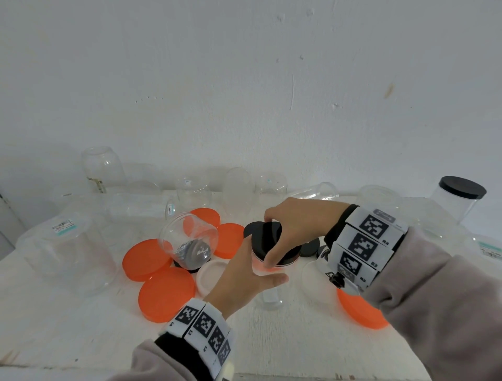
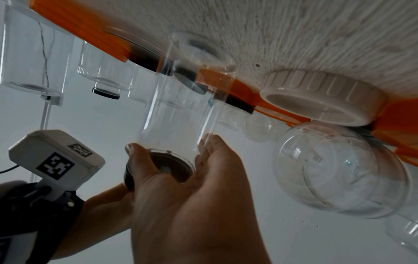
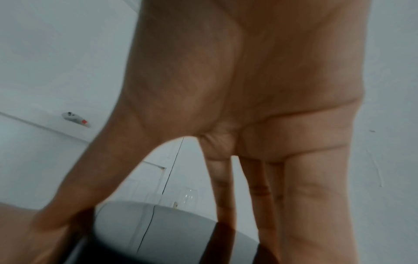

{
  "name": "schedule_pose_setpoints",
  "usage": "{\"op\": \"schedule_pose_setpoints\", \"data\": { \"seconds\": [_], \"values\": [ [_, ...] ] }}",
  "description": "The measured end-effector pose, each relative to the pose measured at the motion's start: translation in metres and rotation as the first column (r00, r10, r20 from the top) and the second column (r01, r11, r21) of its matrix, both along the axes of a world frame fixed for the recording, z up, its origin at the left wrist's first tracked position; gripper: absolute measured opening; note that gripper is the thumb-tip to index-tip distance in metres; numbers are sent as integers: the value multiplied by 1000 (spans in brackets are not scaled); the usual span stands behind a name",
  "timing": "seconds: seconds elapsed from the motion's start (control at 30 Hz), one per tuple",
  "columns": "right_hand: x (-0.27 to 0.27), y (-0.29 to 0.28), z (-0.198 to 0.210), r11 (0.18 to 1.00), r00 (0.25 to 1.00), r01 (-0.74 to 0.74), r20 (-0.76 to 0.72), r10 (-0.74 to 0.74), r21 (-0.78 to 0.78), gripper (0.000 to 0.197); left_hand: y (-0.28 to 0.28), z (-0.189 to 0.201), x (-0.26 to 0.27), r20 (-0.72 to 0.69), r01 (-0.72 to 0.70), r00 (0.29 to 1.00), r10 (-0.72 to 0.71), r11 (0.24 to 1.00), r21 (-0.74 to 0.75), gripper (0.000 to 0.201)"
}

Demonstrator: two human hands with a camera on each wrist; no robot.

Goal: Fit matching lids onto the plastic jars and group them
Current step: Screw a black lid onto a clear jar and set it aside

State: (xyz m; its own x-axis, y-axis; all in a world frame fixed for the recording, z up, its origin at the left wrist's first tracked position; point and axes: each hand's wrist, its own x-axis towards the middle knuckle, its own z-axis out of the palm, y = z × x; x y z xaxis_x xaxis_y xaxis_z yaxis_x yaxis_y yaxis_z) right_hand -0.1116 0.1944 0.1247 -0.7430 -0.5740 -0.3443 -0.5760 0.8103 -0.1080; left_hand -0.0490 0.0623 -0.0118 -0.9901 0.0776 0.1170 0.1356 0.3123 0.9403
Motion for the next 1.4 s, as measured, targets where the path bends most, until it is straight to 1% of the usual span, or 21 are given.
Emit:
{"op": "schedule_pose_setpoints", "data": {
  "seconds": [0.07, 0.13, 0.2, 0.27, 0.37, 0.43, 0.5, 0.57, 0.6, 0.63, 0.67, 0.73, 0.77, 0.87, 1.0, 1.07, 1.1, 1.17, 1.23, 1.3, 1.4],
  "values": [
    [1, 0, -2, 1000, 1000, 16, -22, -16, 2, 71, 0, 0, 1, 1, 1, 1000, -1, 1000, 0, 74],
    [1, -1, 0, 999, 1000, 3, 22, -4, 39, 75, 1, 0, 1, -6, -1, 1000, 1, 1000, 0, 74],
    [2, -1, 5, 995, 994, -66, 89, 59, 80, 88, 1, 0, 1, -4, -2, 1000, 2, 1000, 0, 75],
    [3, -2, 9, 989, 988, -123, 100, 115, 81, 88, 1, 0, 0, -1, -4, 1000, 4, 1000, -4, 77],
    [1, -3, 9, 990, 989, -136, 58, 133, 46, 80, 1, 0, 0, 0, -4, 1000, 4, 1000, -2, 81],
    [1, -3, 5, 996, 996, -90, 22, 89, 30, 73, 0, 0, 1, 2, -2, 1000, 2, 1000, 3, 77],
    [2, -5, 0, 999, 998, -40, -48, 41, 20, 67, 0, 0, 1, 4, 4, 1000, -4, 1000, -1, 75],
    [4, -7, -5, 1000, 993, -13, -114, 14, 18, 65, 0, 0, 1, 8, 3, 1000, -3, 1000, -8, 76],
    [4, -7, -6, 1000, 993, -6, -120, 8, 18, 65, 0, 1, 1, 7, 1, 1000, -1, 1000, -7, 76],
    [4, -7, -4, 1000, 995, -2, -95, 4, 20, 66, 0, 0, 1, 6, -1, 1000, 1, 1000, -6, 76],
    [4, -6, -2, 1000, 999, -5, -37, 6, 26, 68, 0, 0, 1, 4, -3, 1000, 3, 1000, -6, 76],
    [3, -3, 5, 997, 996, -47, 83, 42, 55, 82, 0, 0, 1, -1, -6, 1000, 6, 1000, -8, 77],
    [3, -2, 8, 995, 992, -70, 105, 63, 68, 86, 0, 0, 1, -3, -7, 1000, 7, 1000, -8, 78],
    [4, 0, 8, 996, 994, -76, 87, 73, 35, 81, 0, 0, 1, -4, -8, 1000, 8, 1000, 0, 80],
    [9, 0, -1, 1000, 1000, 14, 19, -14, -20, 67, 0, 0, 2, 7, 9, 1000, -9, 1000, 9, 78],
    [11, -2, -5, 999, 998, 38, -48, -39, -11, 66, 0, 1, 3, 16, 11, 1000, -11, 1000, 7, 76],
    [12, -2, -6, 999, 997, 44, -59, -44, -5, 67, 0, 1, 3, 19, 12, 1000, -12, 1000, 9, 75],
    [13, -1, -4, 999, 999, 34, -15, -34, 9, 69, 0, 2, 3, 18, 10, 1000, -11, 1000, 9, 75],
    [13, 1, 1, 999, 997, -34, 67, 31, 39, 78, 1, 2, 3, 5, 3, 1000, -3, 1000, 4, 75],
    [13, 3, 4, 995, 992, -83, 99, 78, 47, 85, 1, 2, 2, -3, -1, 1000, 1, 1000, -4, 75],
    [12, 3, 2, 998, 994, -67, 90, 65, 17, 78, 1, 1, 2, 0, 0, 1000, 0, 1000, -4, 76]
  ]
}}
